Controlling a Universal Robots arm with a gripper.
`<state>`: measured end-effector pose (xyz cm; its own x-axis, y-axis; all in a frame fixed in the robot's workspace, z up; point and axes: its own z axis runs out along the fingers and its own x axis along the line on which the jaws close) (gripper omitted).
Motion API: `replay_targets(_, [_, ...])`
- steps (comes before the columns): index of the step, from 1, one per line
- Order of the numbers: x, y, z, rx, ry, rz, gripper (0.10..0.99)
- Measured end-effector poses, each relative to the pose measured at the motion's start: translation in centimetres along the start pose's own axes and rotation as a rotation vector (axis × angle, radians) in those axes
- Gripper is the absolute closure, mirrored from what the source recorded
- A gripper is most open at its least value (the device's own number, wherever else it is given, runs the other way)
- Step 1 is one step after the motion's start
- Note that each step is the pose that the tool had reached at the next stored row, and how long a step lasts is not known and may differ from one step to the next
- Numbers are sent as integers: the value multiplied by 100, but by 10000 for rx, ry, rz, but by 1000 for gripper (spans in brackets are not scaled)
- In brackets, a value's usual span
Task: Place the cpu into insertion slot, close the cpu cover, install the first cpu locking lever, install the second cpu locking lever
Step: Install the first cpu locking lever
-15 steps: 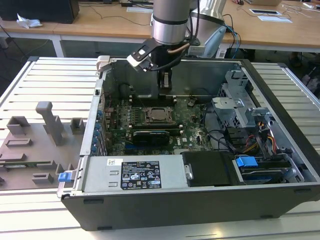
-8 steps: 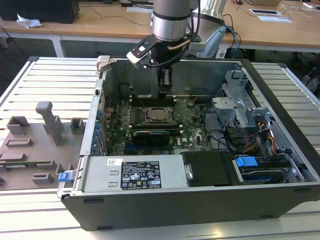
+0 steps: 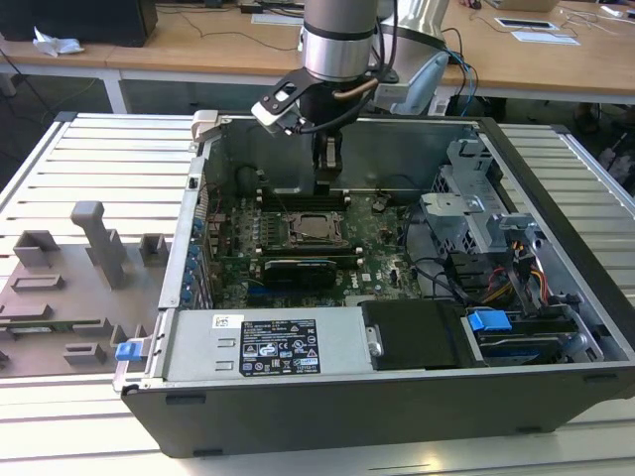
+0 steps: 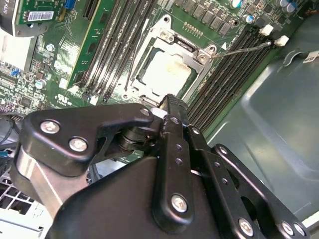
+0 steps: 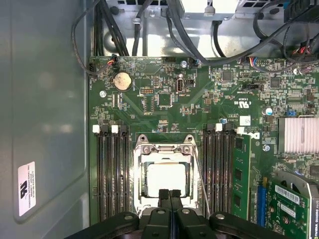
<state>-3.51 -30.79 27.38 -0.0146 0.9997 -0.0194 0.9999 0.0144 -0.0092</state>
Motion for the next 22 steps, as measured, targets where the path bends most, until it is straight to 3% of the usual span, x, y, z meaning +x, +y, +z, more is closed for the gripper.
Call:
replay_targets(4, [0,0,0,-14,-6,-682,980])
replay_targets(6, [0,0,0,-28,-13,-1425,980])
replay_targets(16, [0,0,0,-61,-29,-3084,980])
replay_targets(22, [0,0,0,-108,-56,-5521,980])
